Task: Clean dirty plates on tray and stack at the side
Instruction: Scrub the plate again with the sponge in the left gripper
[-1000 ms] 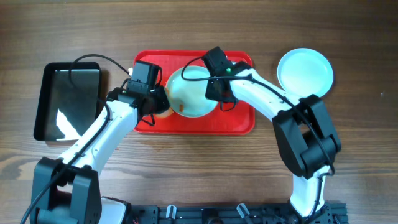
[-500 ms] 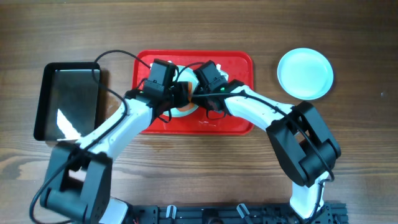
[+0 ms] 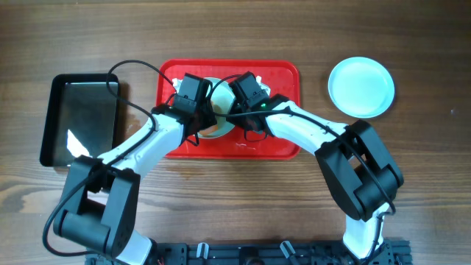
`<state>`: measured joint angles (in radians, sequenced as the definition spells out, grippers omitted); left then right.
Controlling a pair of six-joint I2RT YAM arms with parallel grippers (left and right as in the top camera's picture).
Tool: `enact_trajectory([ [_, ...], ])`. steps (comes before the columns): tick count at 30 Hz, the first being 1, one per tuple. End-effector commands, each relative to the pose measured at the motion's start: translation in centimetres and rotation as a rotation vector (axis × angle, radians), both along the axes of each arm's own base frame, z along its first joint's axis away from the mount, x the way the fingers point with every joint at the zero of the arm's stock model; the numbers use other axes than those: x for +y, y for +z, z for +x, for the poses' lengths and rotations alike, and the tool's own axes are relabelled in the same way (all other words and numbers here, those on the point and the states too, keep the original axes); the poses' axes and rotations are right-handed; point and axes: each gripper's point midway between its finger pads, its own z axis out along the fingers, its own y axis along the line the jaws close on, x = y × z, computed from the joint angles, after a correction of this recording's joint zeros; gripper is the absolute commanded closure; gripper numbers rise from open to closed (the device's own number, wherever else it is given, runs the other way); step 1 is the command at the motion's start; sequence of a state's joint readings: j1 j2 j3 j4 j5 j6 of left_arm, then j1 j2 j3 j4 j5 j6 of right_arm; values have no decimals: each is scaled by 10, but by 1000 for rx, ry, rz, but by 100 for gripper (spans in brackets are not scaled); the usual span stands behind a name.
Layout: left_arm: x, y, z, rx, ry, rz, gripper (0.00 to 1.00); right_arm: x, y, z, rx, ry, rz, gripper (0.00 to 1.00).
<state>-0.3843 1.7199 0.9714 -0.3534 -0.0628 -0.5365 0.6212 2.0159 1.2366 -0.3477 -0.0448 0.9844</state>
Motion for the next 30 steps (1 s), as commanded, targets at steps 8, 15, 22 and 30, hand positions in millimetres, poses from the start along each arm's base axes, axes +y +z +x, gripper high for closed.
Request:
enact_trajectory([
  [8, 65, -26, -7, 41, 81, 360, 96, -20, -44, -31, 112, 18, -99, 96],
  [15, 123, 16, 11, -107, 170, 765, 96, -20, -44, -31, 112, 19, -99, 96],
  [22, 130, 37, 16, -178, 226, 822, 96, -20, -43, -30, 107, 17, -100, 96],
  [30, 60, 32, 19, -186, 78, 439, 96, -20, -43, -29, 105, 17, -99, 96],
])
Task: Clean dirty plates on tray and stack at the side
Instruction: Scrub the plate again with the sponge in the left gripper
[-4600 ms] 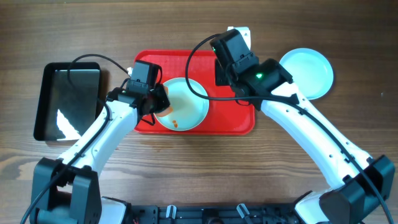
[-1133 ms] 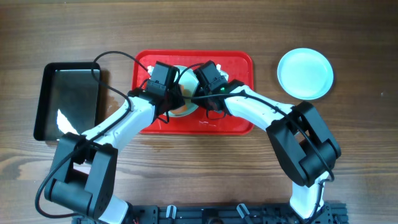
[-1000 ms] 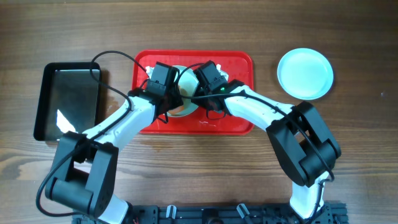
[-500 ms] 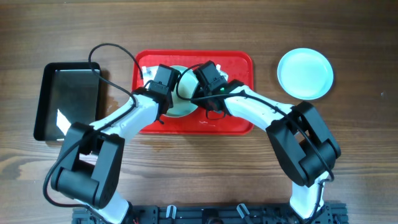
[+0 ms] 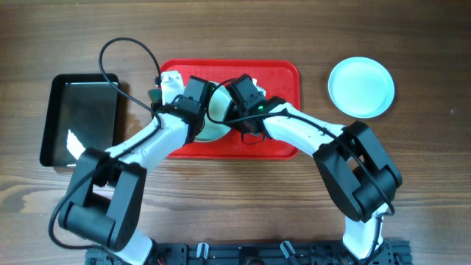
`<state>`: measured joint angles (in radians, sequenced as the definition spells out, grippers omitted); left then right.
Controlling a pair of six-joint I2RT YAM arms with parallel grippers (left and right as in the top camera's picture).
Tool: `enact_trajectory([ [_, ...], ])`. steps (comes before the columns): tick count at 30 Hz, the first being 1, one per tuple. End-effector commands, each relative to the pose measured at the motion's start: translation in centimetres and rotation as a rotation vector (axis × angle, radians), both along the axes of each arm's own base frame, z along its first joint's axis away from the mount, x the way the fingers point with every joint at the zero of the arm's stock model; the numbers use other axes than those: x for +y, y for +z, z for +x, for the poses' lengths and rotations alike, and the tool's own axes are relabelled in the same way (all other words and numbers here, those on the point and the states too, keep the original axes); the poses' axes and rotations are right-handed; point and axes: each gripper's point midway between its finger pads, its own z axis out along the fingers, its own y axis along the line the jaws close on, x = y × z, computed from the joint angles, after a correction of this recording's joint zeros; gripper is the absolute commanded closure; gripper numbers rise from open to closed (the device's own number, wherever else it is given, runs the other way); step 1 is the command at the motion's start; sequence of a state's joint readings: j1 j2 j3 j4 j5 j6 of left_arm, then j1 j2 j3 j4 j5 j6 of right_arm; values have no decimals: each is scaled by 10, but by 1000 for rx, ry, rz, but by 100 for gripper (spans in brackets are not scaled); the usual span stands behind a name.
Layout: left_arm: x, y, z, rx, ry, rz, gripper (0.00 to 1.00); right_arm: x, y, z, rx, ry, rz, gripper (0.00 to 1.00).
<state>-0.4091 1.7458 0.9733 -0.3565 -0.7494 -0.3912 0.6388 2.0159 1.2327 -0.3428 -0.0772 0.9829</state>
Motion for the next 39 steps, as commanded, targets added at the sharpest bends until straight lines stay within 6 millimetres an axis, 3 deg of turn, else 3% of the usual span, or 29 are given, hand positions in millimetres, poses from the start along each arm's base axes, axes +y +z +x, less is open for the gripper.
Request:
enact_trajectory([
  [1, -43, 0, 1, 8, -106, -247, 96, -31, -43, -21, 87, -14, -126, 96],
  [5, -54, 22, 2, -40, -136, -327, 96, -32, -43, -21, 85, -15, -131, 96],
  [9, -93, 29, -6, 4, -263, -531, 96, -31, -43, -20, 85, -15, -125, 96],
  [12, -106, 12, -11, 64, -256, -613, 96, -30, -43, -21, 87, -14, -122, 95],
  [20, -112, -53, -24, 229, -180, -651, 96, -30, -43, -21, 87, -13, -124, 96],
  [23, -97, -63, -21, 229, -145, -593, 96, -30, -43, -21, 87, -13, -124, 96],
  [28, -43, -62, -13, 206, -80, -406, 96, -31, -43, -21, 87, -6, -127, 96],
  [32, 11, -55, -10, 184, 19, -236, 96, -30, -43, -21, 85, -6, -125, 96],
  [36, 38, -47, -3, 145, 72, -164, 96, -30, -43, -21, 85, -6, -125, 96],
  [39, 39, -38, 4, 94, 78, -170, 96, -30, -43, -21, 84, -6, -125, 96],
])
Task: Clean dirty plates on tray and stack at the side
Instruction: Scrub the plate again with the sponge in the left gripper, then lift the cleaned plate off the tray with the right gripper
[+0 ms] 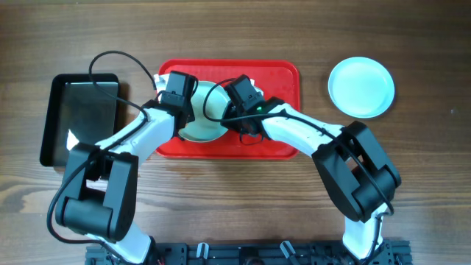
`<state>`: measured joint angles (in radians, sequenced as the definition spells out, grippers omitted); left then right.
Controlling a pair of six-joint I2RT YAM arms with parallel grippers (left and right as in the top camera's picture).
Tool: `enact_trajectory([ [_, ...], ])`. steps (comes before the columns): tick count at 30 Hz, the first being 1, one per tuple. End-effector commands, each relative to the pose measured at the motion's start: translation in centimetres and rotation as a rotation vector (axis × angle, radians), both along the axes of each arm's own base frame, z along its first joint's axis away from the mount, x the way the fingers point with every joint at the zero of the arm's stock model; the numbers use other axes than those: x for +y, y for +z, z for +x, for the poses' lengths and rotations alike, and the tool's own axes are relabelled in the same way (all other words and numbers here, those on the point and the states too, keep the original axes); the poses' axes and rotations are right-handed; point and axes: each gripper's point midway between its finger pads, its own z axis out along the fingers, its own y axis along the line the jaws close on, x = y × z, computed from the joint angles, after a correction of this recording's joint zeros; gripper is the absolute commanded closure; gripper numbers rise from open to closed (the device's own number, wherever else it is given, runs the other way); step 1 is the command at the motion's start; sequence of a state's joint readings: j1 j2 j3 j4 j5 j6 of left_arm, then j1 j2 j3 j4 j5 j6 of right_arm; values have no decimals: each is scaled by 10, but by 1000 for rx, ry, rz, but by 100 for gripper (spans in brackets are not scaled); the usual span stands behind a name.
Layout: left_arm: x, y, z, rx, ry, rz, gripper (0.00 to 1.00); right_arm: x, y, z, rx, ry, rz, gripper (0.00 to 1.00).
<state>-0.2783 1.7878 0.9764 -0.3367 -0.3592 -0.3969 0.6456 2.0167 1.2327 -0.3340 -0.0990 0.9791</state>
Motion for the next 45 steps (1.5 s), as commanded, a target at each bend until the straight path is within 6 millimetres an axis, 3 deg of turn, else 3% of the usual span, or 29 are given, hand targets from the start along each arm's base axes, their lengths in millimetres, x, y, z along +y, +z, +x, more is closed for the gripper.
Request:
enact_trajectory([
  [1, 46, 12, 4, -48, 111, 155, 96, -37, -44, -18, 80, -25, -146, 95],
  [9, 33, 88, 5, -225, 119, 8, 96, -38, -40, -16, 67, -25, -148, 96],
  [13, 3, 86, -9, -154, 20, -156, 96, -50, -10, 5, -41, 28, -209, 96],
  [18, -24, 63, -31, -13, 14, -323, 96, -80, 68, 37, -270, 99, -375, 96],
  [20, -32, 57, -36, 28, -1, -368, 96, -93, 113, 46, -406, 162, -473, 96],
  [22, -36, 55, -38, 42, -8, -385, 96, -118, 162, 52, -536, 133, -607, 96],
  [24, -36, 55, -40, 50, -10, -389, 96, -138, 200, 52, -619, 102, -708, 96],
  [26, -36, 54, -42, 58, -8, -387, 96, -150, 226, 48, -671, 98, -770, 96],
  [29, -36, 53, -43, 63, -6, -386, 96, -163, 251, 45, -721, 84, -840, 96],
  [33, -36, 53, -43, 63, -7, -386, 96, -169, 262, 48, -746, 125, -942, 96],
  [39, -36, 53, -43, 62, 8, -394, 96, -160, 256, 50, -736, 295, -1068, 95],
  [42, -38, 53, -43, 64, 15, -410, 96, -167, 264, 50, -709, 251, -1298, 96],
  [45, -38, 53, -43, 64, 15, -409, 96, -156, 261, 53, -660, 326, -1524, 96],
])
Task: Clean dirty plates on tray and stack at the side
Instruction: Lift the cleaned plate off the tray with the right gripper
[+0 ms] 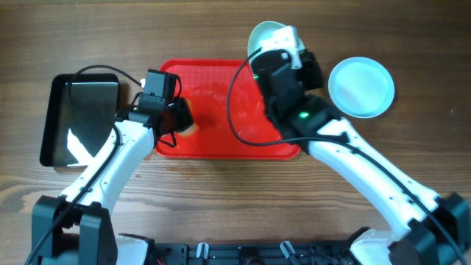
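Note:
A pale dirty plate [259, 37] hangs tilted over the far right edge of the red tray [221, 81], and my right gripper [275, 44] is shut on its rim. My left gripper [183, 120] sits low over the tray's left end, shut on an orange-yellow sponge [190, 129]. A clean pale-blue plate [360, 87] lies on the table to the right of the tray. No other plate shows on the tray.
A black rectangular tray [81, 118] lies at the left, close to my left arm. Wet smears show on the red tray's floor. Wooden table surface surrounds both trays.
My right gripper has gone from the tray's middle to its far right edge with the plate lifted. My left gripper with the sponge is off the plate, now at the tray's left end.
Both grippers were crowded over the plate in the middle of the red tray, the sponge against it. The left gripper then stood further left over the plate at each moment. Now the plate is held up at the right and the sponge is at the left.

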`<state>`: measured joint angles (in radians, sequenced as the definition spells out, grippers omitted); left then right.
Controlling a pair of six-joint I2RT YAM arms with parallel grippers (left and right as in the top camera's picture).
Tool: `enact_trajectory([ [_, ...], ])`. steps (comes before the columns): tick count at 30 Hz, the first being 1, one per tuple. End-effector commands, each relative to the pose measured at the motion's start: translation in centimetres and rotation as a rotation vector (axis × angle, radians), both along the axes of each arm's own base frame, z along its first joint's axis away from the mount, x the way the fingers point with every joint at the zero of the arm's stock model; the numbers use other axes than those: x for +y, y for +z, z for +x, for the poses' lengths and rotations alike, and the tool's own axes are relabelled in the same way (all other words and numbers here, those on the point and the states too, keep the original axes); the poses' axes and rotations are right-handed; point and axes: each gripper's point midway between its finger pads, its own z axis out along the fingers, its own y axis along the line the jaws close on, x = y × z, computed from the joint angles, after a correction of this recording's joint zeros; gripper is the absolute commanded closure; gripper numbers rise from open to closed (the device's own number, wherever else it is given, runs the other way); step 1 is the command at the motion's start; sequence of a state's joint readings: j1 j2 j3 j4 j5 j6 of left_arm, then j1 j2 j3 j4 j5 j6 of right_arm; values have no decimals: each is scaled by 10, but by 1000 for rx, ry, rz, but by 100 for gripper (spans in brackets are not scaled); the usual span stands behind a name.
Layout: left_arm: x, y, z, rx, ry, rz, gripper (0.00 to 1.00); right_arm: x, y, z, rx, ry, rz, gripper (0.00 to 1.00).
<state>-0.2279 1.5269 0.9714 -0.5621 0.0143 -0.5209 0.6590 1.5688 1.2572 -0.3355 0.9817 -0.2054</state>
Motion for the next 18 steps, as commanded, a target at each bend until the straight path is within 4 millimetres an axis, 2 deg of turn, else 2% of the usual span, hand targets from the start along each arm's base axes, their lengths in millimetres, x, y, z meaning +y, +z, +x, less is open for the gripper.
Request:
enact_trajectory([
  [1, -3, -5, -2, 19, 9, -19, 96, 0, 4, 0, 9, -92, -327, 96],
  [5, -2, -5, -3, 23, 8, -18, 96, 14, 2, 2, 9, -112, -449, 96],
  [9, -2, -5, -3, 22, 9, -18, 96, 25, 5, 0, -3, -91, -453, 96],
  [18, -3, -5, -3, 21, 9, -18, 96, 30, 6, -4, -12, -86, -451, 96],
])
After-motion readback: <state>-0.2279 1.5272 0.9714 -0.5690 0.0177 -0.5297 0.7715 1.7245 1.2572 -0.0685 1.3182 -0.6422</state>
